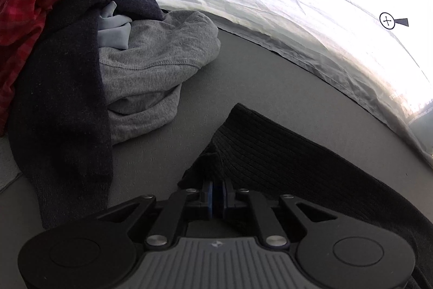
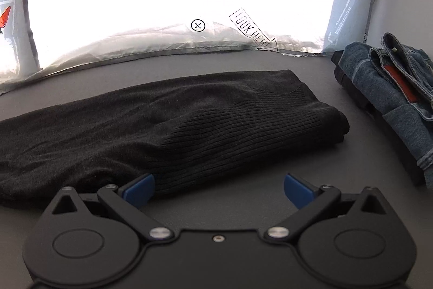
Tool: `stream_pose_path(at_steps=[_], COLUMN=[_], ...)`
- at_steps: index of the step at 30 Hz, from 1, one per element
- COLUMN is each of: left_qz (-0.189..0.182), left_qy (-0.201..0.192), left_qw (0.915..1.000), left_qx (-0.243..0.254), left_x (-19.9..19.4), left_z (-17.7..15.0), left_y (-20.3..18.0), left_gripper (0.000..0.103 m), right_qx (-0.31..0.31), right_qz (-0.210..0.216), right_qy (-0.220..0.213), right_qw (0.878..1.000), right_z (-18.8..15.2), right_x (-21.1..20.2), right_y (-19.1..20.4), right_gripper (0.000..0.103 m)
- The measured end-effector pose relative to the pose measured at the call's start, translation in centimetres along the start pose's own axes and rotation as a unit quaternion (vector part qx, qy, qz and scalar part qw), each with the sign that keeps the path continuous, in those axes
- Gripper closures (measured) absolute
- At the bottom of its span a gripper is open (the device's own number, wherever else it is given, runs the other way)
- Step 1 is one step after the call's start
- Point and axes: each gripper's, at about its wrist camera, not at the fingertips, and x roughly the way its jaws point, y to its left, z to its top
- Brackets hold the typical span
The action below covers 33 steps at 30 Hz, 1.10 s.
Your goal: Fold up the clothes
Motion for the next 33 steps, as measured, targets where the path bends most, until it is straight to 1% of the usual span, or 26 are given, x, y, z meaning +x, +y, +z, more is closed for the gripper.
stream_pose_path(at_steps=[1, 3, 7, 9, 12, 13, 15, 17, 19, 20, 21, 22, 24, 25, 29, 33], left_qz=[0.002, 0.003, 0.002, 0.003, 0.004, 0.004, 0.005, 0.005, 0.001, -0.001, -0.003, -0.005, -0.005, -0.004, -0.003, -0.008], left_qy=[0.0, -0.001, -0.005, -0.005, -0.004, -0.004, -0.005, -0.004, -0.003, -0.002, -0.002, -0.001, 0.001, 0.001, 0.001, 0.004], left_qw=[1.0, 0.9999, 0.9997, 0.9997, 0.9997, 0.9997, 0.9996, 0.9996, 0.9998, 0.9999, 0.9999, 0.9999, 0.9999, 0.9999, 0.9999, 0.9999], left_qx=[0.003, 0.013, 0.022, 0.024, 0.025, 0.025, 0.027, 0.026, 0.02, 0.017, 0.014, 0.011, 0.011, 0.011, 0.011, 0.009], left_x=[0.0, 0.1, 0.1, 0.1, 0.2, 0.2, 0.2, 0.2, 0.2, 0.3, 0.3, 0.3, 0.3, 0.4, 0.4, 0.4], left_z=[0.0, 0.0, -0.2, -0.1, -0.1, -0.1, -0.1, -0.1, 0.0, 0.0, 0.1, 0.1, 0.2, 0.2, 0.3, 0.5], left_y=[-0.1, -0.2, -0.2, -0.2, -0.3, -0.3, -0.4, -0.4, -0.2, -0.1, 0.0, 0.1, 0.1, 0.1, 0.0, 0.3], left_gripper=[0.093, 0.093, 0.093, 0.093, 0.093, 0.093, 0.093, 0.093, 0.093, 0.093, 0.093, 0.093, 0.093, 0.093, 0.093, 0.093], right_qx=[-0.009, -0.049, -0.136, -0.157, -0.158, -0.164, -0.195, -0.226, -0.261, -0.271, -0.269, -0.261, -0.236, -0.231, -0.235, -0.214], right_qz=[0.005, 0.021, 0.041, 0.046, 0.04, 0.028, -0.006, -0.042, -0.098, -0.118, -0.135, -0.141, -0.131, -0.125, -0.11, -0.08], right_qy=[-0.003, -0.003, -0.008, -0.021, -0.041, -0.036, -0.03, -0.029, -0.035, -0.035, -0.034, -0.032, -0.027, -0.029, -0.03, -0.024], right_qw=[1.0, 0.999, 0.99, 0.986, 0.986, 0.985, 0.98, 0.973, 0.96, 0.955, 0.953, 0.955, 0.962, 0.964, 0.965, 0.973], right_z=[0.0, -0.1, -0.2, 0.1, 1.3, 1.6, 1.6, 1.6, 1.0, 0.7, 0.4, 0.2, -0.3, -0.6, -1.5, -1.5], right_x=[-0.2, -0.2, 0.1, 0.2, 0.6, 1.0, 1.7, 2.0, 1.7, 1.6, 1.3, 0.9, -0.3, -1.0, -2.5, -3.1], right_y=[0.5, 2.3, 6.1, 7.5, 8.8, 9.3, 10.1, 10.7, 10.8, 10.6, 10.1, 9.5, 8.1, 7.7, 7.2, 6.7], right_gripper=[0.0, 0.0, 0.0, 0.0, 0.0, 0.0, 0.0, 0.0, 0.0, 0.0, 0.0, 0.0, 0.0, 0.0, 0.0, 0.0])
